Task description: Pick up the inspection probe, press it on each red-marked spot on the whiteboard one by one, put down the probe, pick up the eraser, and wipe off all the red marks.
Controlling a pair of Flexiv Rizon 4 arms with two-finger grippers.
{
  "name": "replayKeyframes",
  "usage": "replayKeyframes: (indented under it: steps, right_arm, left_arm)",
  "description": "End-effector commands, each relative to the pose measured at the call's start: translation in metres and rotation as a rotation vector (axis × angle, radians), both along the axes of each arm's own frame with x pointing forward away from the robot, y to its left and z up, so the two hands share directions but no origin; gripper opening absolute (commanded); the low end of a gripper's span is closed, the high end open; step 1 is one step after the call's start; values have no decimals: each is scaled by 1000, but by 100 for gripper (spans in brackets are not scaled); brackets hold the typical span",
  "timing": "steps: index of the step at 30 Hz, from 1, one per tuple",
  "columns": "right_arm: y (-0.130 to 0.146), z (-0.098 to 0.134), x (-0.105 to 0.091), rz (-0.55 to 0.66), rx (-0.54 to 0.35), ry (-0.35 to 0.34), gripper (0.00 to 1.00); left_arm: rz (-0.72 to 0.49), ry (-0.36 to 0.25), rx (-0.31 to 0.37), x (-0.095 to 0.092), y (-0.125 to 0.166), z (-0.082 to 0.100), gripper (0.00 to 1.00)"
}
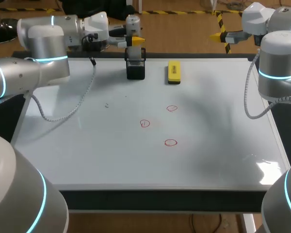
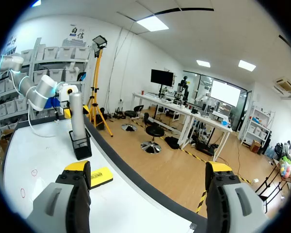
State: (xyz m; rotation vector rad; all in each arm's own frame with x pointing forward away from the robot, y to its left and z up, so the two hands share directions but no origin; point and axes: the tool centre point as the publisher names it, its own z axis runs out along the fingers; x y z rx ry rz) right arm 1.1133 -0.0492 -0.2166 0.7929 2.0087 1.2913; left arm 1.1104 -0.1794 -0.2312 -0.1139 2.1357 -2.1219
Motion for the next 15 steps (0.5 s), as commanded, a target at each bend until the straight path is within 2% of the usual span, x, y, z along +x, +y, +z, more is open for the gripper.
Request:
replayKeyframes:
  steps: [1,9,15]
  right_arm:
    - [0,0,0,1,-1,1,100]
    - [0,0,0,1,-1,1,100]
    - [0,0,0,1,-1,1,100]
  left_arm:
    - [19,3,40,-5,1,25,0]
    - [21,8,58,-9,2,49,0]
    - [18,-1,82,-26,10,66,0]
